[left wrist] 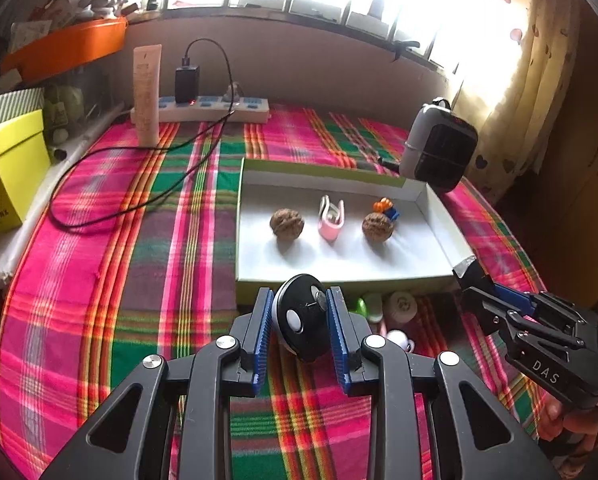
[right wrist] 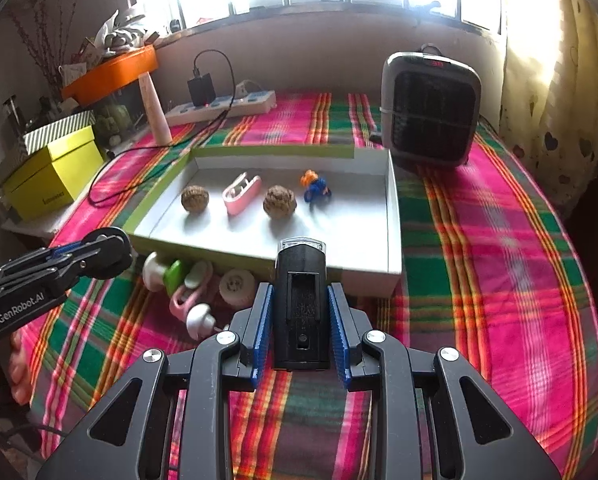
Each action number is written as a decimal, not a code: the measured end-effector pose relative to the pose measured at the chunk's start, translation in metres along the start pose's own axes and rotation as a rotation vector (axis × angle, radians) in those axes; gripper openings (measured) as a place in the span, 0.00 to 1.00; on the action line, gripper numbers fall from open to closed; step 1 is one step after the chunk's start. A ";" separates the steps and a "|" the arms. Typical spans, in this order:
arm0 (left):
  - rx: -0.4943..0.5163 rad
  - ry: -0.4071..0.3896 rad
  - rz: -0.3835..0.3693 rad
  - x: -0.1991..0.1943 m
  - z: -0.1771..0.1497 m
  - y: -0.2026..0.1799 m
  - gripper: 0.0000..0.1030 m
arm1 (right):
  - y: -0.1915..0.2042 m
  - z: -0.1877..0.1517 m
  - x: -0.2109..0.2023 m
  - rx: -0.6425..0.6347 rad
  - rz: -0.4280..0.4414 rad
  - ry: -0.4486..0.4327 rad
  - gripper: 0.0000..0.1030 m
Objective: Organize objects
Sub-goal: 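Carry the black round object in the left tool over the tray while the right tool carries the device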
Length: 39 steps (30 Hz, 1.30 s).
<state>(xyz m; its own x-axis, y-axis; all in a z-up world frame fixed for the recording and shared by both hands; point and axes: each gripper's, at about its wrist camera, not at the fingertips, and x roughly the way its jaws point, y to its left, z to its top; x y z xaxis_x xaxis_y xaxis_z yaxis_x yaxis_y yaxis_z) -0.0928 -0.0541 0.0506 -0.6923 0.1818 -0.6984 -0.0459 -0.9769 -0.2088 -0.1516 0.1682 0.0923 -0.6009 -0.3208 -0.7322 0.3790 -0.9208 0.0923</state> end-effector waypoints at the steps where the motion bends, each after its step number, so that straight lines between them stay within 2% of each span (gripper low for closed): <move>1: 0.005 -0.006 0.001 0.000 0.003 -0.001 0.24 | -0.001 0.003 0.001 0.000 0.001 -0.001 0.27; 19: 0.034 0.000 -0.022 0.035 0.047 -0.012 0.24 | -0.017 0.047 0.035 -0.005 -0.029 0.019 0.27; 27: 0.033 0.041 -0.017 0.060 0.049 -0.012 0.24 | -0.025 0.057 0.059 -0.008 -0.058 0.052 0.27; 39: 0.038 0.070 -0.010 0.077 0.051 -0.012 0.24 | -0.032 0.066 0.078 -0.012 -0.068 0.076 0.27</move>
<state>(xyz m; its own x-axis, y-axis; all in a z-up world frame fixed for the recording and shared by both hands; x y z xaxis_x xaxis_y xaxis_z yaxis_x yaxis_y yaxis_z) -0.1824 -0.0342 0.0340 -0.6400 0.1978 -0.7425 -0.0811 -0.9783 -0.1907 -0.2567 0.1576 0.0766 -0.5704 -0.2393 -0.7858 0.3476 -0.9371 0.0330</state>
